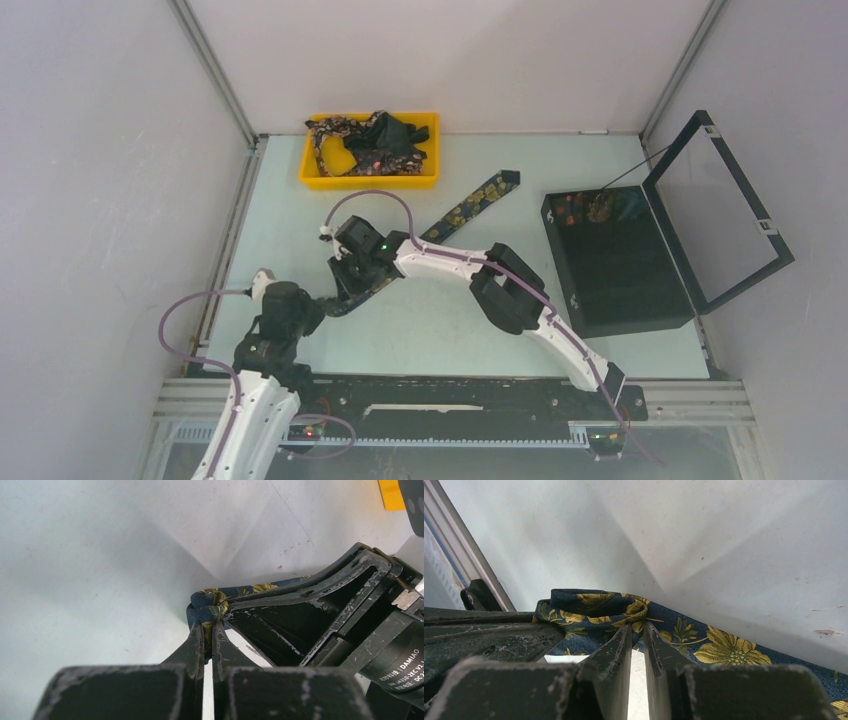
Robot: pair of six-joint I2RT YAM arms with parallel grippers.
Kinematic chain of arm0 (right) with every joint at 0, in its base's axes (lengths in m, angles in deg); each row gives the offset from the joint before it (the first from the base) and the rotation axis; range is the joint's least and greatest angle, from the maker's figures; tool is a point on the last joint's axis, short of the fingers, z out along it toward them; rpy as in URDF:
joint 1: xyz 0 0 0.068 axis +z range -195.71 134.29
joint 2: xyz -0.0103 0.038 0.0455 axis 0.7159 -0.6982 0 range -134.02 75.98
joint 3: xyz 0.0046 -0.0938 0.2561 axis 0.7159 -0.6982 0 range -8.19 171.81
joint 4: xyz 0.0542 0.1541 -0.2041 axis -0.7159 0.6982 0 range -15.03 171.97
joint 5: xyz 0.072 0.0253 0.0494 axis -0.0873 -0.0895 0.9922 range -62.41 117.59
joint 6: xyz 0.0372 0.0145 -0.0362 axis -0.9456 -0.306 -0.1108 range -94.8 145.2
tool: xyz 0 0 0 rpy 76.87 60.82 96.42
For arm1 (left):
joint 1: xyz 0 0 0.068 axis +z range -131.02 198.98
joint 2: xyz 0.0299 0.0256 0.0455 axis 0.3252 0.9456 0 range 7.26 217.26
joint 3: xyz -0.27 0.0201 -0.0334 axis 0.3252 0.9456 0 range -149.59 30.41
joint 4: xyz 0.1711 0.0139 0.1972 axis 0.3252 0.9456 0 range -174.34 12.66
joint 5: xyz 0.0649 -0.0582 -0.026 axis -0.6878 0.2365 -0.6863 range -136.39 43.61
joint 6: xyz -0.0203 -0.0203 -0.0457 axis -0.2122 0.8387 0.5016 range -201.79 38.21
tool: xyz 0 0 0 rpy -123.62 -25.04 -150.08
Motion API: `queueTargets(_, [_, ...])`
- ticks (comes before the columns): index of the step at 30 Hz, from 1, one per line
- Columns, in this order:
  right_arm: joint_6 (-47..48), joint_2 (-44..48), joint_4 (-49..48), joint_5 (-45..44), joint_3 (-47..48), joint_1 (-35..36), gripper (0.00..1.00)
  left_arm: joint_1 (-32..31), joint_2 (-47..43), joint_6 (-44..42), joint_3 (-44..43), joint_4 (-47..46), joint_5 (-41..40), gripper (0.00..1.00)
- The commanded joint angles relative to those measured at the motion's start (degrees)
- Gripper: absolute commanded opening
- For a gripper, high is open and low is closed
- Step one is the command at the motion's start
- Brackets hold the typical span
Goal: Roll the ties
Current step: Roll the tie at the center of the board.
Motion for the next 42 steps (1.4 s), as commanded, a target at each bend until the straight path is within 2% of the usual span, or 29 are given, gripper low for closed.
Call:
queueTargets(1, [-0.92,-1.14,-1.31,1.41,2.87,1.12,0.18,0.54,-0.66,0.19,-3.66,0.59,1.29,0.00])
queueTargets(11, [-3.88,-2.02,-5.13,6.64,3.66,2.71,0.17,0.50,0.40,-0.63,-5.75,1.96,2.74,0.00])
queueTargets(16, [-6.19,-0.97,-12.74,11.88,-0.52,2.47,0.17,0.44,2.24,-1.29,-6.16,1.70,2.98,0.00])
queueTargets(28, [-6.92,2.25,-16.29,12.16,-7.88,0.25,0.17,-0.85,12.81,-2.99,-4.74,-6.21,3.81,0.00])
queueTargets(42, [-4.92,8.57,-14.20,9.69,-13.92,-3.16,0.19,-2.63,17.59,-2.03,-1.59,-11.28,3.33,0.00])
